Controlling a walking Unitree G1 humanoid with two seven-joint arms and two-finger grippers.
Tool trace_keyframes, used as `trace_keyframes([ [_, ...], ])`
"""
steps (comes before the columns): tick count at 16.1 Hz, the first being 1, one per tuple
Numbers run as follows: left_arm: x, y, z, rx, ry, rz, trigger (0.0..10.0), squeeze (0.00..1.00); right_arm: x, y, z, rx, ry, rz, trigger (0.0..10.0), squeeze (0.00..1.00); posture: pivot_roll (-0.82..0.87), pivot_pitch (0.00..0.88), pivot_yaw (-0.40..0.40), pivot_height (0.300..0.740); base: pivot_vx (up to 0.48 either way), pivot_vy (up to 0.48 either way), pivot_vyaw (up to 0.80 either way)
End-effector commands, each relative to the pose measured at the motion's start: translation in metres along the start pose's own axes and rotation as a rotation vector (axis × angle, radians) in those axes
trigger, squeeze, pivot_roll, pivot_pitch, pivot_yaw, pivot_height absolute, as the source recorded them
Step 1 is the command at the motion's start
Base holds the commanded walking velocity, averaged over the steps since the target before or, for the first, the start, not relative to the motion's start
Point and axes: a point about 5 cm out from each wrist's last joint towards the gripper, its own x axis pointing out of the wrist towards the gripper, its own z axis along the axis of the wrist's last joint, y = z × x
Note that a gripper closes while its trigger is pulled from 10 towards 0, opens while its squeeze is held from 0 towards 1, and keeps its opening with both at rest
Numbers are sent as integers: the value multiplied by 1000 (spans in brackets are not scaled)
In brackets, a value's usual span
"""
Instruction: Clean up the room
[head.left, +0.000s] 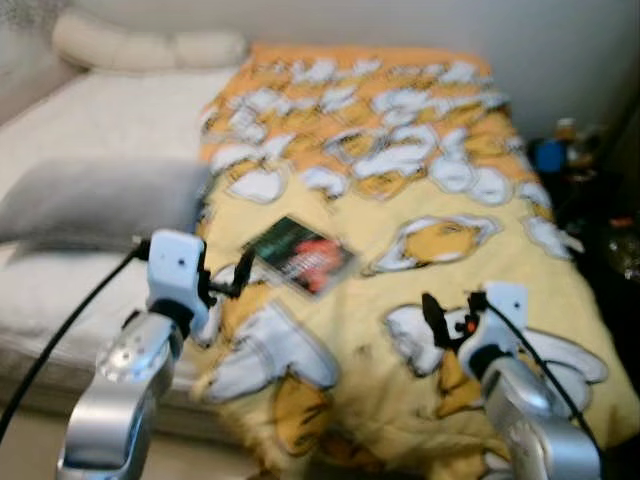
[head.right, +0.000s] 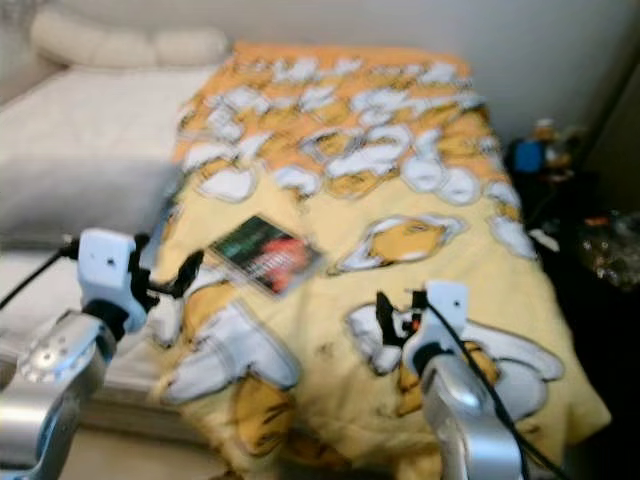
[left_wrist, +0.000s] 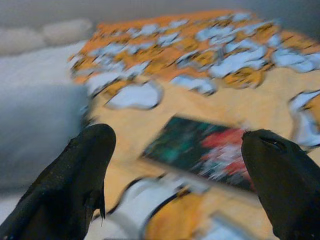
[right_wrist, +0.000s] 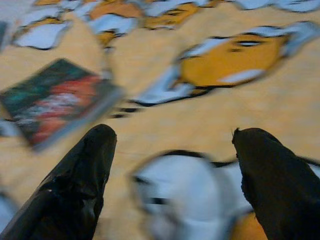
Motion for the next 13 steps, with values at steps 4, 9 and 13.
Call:
trace_keyframes([
  [4,3,1,0,-9,8,7,10000,4,0,0,4,-21,-7,2,10000,0,0,0,58,740,0,423,0],
  [9,5,-4,-11,-49,28,36,10000,20,-1,-4,12,-93,-39,-6,10000,0,-13,0,36,740,0,415,0],
  [13,3,-13,-16,-54,34,28,10000,24,-5,-13,14,-41,-43,-39,10000,0,-12,0,17,740,0,408,0],
])
